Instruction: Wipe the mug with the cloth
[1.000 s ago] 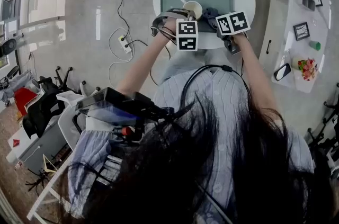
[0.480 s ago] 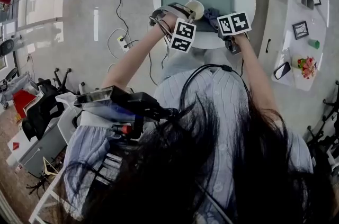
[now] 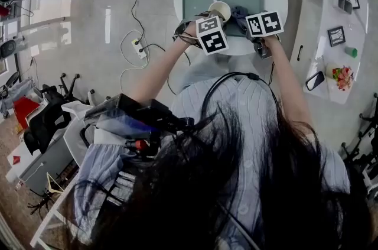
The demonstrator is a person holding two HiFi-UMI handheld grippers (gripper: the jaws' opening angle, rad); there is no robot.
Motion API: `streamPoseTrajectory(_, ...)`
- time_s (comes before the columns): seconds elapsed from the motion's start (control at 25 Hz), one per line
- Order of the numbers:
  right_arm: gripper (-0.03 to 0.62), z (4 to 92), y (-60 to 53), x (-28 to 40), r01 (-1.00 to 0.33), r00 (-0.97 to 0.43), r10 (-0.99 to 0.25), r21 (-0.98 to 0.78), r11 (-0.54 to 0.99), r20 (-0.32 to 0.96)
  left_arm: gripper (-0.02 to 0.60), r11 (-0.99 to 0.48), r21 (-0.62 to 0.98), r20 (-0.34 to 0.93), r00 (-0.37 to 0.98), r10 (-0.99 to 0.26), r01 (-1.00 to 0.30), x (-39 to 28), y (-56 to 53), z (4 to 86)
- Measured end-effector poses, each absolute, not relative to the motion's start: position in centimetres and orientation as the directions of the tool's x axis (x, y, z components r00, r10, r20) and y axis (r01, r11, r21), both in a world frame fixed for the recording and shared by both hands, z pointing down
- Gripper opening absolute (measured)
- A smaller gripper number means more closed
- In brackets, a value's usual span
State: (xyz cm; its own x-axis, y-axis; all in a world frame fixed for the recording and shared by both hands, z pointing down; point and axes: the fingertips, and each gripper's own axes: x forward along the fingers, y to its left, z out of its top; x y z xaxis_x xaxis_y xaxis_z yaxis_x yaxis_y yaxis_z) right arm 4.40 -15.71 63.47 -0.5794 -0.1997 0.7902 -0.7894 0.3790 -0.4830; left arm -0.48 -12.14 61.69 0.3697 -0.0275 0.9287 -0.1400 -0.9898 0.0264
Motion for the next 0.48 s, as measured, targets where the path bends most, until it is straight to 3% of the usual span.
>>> streamPoseTrajectory(0.36,0.098,63.0,-17.7,4.1,-0.771,-0.582,-0.180,-0.467,0.433,0.793,0.044,-0.905,0.070,0.932,0.350,-0.089,-0.419,0.4,-13.8,62.4)
streamPoseTrajectory(0.48,0.098,62.9,-17.7,3.9,-0.765,-0.587,-0.179,-0.470,0.440,0.789,0.044,-0.911,0.028,0.942,0.315,-0.114,-0.412,0.1,-13.7,63.0)
